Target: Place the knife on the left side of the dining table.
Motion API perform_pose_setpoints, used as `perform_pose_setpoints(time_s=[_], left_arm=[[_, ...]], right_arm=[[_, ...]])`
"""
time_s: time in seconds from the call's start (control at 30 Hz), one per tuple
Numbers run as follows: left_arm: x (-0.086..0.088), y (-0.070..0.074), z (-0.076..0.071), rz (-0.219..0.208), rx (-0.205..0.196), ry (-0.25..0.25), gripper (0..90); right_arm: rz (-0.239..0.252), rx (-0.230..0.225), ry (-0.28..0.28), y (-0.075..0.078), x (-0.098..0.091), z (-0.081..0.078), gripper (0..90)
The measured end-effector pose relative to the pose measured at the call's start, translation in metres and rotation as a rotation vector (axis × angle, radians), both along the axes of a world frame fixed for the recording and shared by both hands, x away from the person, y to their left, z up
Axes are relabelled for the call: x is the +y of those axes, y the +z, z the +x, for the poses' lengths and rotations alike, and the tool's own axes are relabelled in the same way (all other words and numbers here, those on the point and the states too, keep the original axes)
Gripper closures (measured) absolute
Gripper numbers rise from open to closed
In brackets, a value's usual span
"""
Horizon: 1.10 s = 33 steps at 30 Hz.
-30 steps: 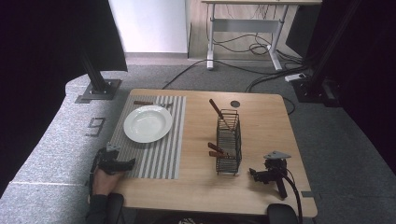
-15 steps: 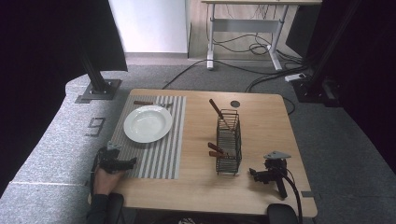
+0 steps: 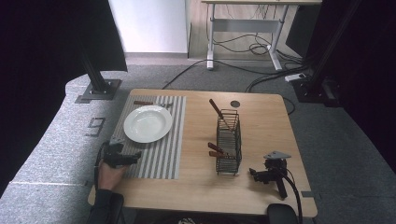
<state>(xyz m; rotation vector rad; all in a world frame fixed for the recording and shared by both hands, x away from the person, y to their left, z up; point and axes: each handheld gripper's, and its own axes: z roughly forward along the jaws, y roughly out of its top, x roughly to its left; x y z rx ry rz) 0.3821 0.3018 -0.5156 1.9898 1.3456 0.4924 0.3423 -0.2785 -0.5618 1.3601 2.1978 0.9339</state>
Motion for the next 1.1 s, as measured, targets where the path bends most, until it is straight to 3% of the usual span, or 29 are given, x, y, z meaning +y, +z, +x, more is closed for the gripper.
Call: perform_pose_setpoints(time_s=[0.43,1.1], left_arm=[[-0.028,0.028,0.016,-0.035,-0.036,-0.054,4.1],[-0.081,0.063,0.047,-0.021,-0.061,-0.127,4.6]], right_arm=[[0.000,0.000,0.000,0.000,0.000,0.000,0.0],[0.000,0.000,0.000,0.000,0.000,0.000,0.0]])
